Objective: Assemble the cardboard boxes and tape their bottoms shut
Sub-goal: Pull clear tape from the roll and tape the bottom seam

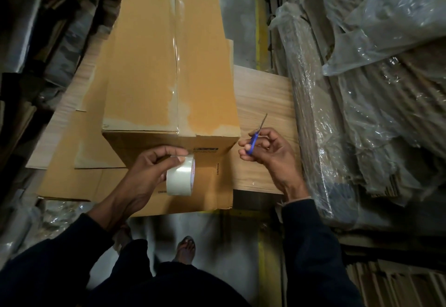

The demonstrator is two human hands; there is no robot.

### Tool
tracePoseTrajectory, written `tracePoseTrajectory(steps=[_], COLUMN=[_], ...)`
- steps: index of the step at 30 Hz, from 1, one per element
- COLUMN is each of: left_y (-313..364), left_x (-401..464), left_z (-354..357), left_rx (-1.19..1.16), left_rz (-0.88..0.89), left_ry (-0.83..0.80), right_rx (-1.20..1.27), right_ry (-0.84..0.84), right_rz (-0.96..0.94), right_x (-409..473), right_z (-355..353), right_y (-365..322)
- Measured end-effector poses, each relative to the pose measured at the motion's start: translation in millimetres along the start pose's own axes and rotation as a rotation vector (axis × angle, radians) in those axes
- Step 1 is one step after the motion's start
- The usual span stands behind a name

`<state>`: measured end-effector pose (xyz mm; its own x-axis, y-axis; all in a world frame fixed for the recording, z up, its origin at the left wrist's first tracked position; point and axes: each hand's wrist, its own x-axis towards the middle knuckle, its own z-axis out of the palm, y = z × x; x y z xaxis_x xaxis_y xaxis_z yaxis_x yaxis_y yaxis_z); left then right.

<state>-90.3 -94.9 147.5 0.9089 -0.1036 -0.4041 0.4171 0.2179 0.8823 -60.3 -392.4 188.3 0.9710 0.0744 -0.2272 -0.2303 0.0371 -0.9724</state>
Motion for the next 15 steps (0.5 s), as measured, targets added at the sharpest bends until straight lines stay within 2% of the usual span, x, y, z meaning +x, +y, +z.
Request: tracePoseTrajectory(steps=[3, 6, 9, 13, 15], left_y=[2.1, 3.5, 4.2, 8.5, 11.6], left_x=[-4.3, -9.2, -13.3, -16.6, -18.1], left_z=[4.4, 7.6, 9.3, 11.1, 12.3], left_rx=[-0.074, -0.134, -0.187, -0.201, -0.192], left_rz=[-0.044, -0.073, -0.090, -0.094, -0.098], left_ry=[0.002, 0.006, 0.016, 0.004, -0.005], right_rx=[-0.222, -0.476, -0.730, -1.036, -1.087], right_ry=[-0.226, -0.506, -0.692, -0.763, -0.751], right_rz=[0.020, 0.111, 0.225, 0.384, 0.412], right_x=[-5.3, 0.0, 14.2, 33.1, 38.9], right_z=[7.5, 20.8, 40.7, 63.4, 70.1], right_y=[-45.3, -75.4, -87.1, -92.8, -94.9])
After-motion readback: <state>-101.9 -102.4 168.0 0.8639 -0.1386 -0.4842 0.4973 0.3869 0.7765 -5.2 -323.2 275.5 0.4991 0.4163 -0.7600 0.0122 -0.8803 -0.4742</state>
